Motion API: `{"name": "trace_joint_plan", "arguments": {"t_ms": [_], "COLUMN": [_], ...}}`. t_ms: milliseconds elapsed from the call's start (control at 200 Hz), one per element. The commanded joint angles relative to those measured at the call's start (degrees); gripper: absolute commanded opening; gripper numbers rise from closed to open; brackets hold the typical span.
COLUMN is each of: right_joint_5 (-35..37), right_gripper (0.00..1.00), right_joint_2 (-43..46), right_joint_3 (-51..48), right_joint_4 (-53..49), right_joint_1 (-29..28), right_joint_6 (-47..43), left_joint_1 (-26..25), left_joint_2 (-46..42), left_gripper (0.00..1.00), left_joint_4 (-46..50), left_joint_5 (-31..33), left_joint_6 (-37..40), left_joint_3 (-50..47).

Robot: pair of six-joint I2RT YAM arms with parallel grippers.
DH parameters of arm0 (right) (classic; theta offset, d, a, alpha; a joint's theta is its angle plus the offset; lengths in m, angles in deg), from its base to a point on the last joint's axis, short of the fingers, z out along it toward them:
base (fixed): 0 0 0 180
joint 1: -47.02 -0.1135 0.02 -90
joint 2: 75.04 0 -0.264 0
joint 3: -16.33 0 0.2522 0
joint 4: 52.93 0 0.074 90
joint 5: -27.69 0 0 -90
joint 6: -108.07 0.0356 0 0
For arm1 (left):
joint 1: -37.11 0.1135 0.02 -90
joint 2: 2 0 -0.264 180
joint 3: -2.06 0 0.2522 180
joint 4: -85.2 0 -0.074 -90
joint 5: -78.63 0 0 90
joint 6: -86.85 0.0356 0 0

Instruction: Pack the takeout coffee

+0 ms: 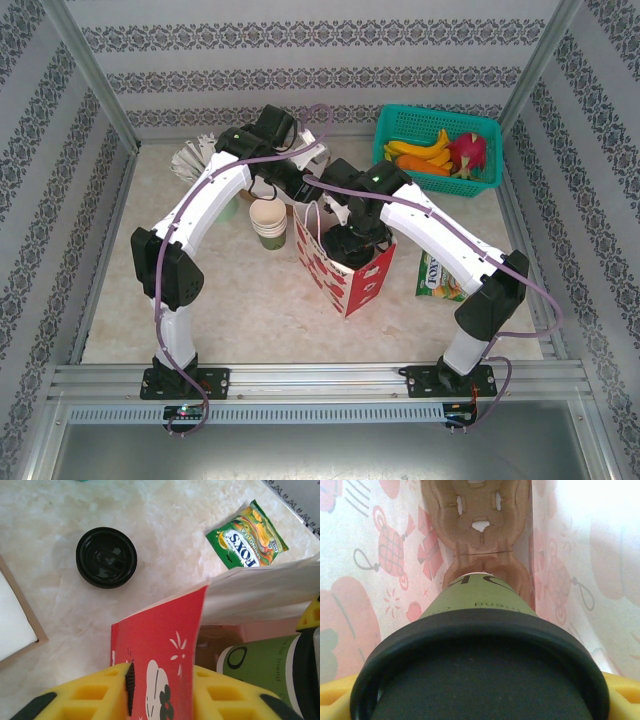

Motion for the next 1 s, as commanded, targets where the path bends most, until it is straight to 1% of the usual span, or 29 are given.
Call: {"name": "trace_joint_plan", "arguments": {"t_ms": [0,195,320,440,610,824,994], "right_joint_5": [0.3,0.4,0.5,1.0,0.8,2.3,3.6], "right_gripper": [0.72,0.72,0.72,0.72,0.72,0.72,0.72], "right_joint_2": [-0.3,-1.6,-3.0,-4.0,-5.1,-5.6,-5.1], "right_joint_3": [0.0,0.2,0.7,1.0,1.7,1.9,-0.1], "right_joint_4": [-0.5,-0.4,-0.5,-0.6,0.3,3.1,5.6], "right_joint_1": [0.7,0.7,0.6,0.8,0.6,0.6,0.5], "right_joint_6": [0.5,1.3,1.8,1.9,2.3,3.4,3.4], "left_joint_1": [0.3,0.3,0.3,0.3,0.2,0.2,0.2], "left_joint_2": [-2.4,-2.2,-2.2,-2.2,-2.2,-1.9,-1.7], "left_gripper": [0.27,0.14,0.08,0.0,0.0,0.0,0.0], "left_joint_4": [0.8,0.4,0.3,0.3,0.4,0.1,0.0], "left_joint_5": [-0.6,-2.0,-2.7,-3.7,-4.8,-5.1,-5.0], "left_joint_6": [1.5,0.8,0.7,0.7,0.6,0.4,0.4], "left_joint_3": [1.2,1.2,1.2,1.2,1.2,1.3,1.4]}}
